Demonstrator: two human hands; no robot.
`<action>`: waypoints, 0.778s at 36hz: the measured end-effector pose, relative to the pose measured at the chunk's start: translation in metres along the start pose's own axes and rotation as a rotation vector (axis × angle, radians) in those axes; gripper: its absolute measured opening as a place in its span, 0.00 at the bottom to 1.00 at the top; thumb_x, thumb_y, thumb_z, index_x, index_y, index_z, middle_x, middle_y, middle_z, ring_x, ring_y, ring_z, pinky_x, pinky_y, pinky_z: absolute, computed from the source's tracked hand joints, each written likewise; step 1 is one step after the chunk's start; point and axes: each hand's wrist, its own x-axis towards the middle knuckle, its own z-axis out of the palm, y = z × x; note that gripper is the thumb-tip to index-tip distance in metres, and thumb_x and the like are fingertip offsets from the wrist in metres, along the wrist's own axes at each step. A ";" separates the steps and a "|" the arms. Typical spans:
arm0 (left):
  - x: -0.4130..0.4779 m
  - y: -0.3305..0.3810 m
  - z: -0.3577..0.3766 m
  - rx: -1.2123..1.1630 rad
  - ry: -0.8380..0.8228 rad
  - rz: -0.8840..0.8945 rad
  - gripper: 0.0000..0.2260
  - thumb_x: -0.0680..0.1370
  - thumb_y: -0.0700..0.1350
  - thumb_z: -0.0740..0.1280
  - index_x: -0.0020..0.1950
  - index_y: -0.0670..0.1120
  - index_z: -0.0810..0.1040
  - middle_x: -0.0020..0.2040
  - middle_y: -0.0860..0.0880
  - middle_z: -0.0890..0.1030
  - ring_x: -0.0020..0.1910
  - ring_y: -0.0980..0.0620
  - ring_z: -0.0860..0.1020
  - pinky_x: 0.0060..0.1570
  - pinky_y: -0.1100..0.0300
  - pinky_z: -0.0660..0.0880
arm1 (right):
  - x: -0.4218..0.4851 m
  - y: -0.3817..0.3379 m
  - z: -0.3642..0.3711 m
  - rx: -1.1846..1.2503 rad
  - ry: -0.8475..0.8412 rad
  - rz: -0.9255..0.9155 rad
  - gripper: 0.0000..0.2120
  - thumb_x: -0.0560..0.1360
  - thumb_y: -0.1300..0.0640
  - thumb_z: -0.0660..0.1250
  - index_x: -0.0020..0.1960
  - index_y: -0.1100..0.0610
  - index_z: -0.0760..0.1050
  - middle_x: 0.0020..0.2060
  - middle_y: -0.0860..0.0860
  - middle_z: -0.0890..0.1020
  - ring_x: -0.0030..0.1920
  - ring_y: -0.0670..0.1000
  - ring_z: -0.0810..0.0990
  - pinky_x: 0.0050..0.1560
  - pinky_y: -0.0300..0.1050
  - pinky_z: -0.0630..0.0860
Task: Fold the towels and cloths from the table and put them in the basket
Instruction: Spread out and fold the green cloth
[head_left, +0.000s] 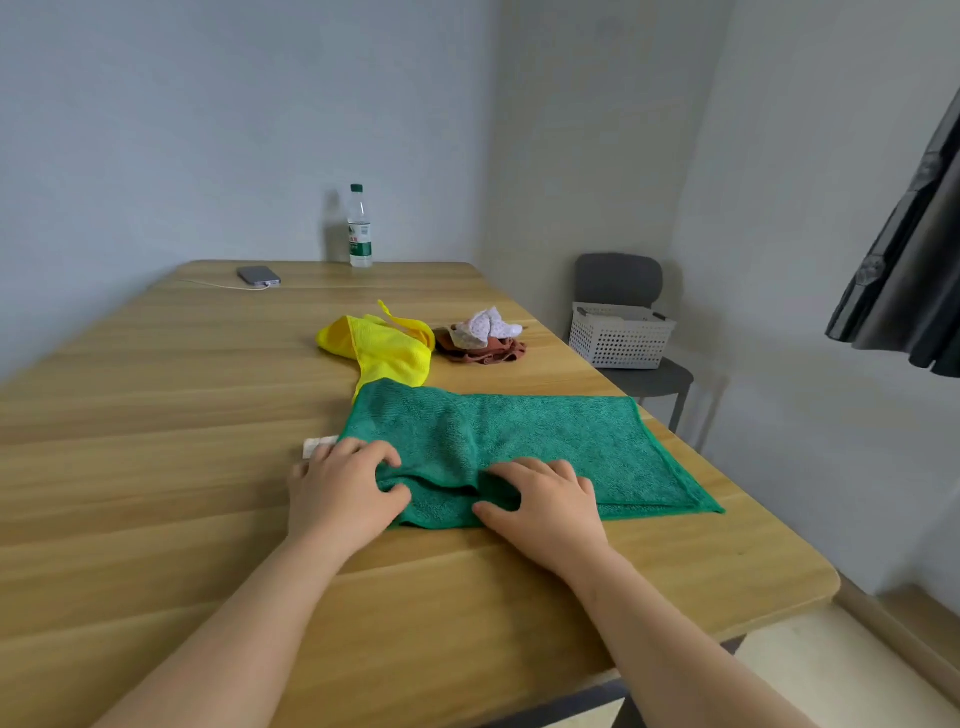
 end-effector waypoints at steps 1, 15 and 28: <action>0.001 0.000 0.000 -0.015 0.013 0.002 0.10 0.75 0.54 0.64 0.56 0.59 0.74 0.62 0.56 0.73 0.67 0.51 0.64 0.64 0.53 0.59 | 0.000 0.000 0.000 0.007 0.022 0.005 0.24 0.75 0.39 0.60 0.69 0.42 0.66 0.67 0.42 0.70 0.67 0.51 0.63 0.64 0.47 0.58; 0.013 0.001 0.001 -0.064 0.317 0.088 0.05 0.76 0.40 0.62 0.50 0.47 0.74 0.37 0.52 0.76 0.44 0.44 0.77 0.51 0.54 0.64 | 0.010 0.014 -0.004 -0.224 0.208 -0.011 0.15 0.76 0.50 0.60 0.61 0.50 0.72 0.59 0.46 0.76 0.61 0.52 0.70 0.59 0.45 0.62; 0.016 -0.011 0.003 0.089 0.181 -0.084 0.14 0.78 0.43 0.60 0.61 0.54 0.75 0.61 0.51 0.76 0.63 0.47 0.69 0.58 0.53 0.65 | -0.013 0.064 -0.024 -0.042 0.358 0.475 0.16 0.75 0.62 0.62 0.61 0.51 0.76 0.53 0.53 0.71 0.50 0.54 0.73 0.46 0.44 0.70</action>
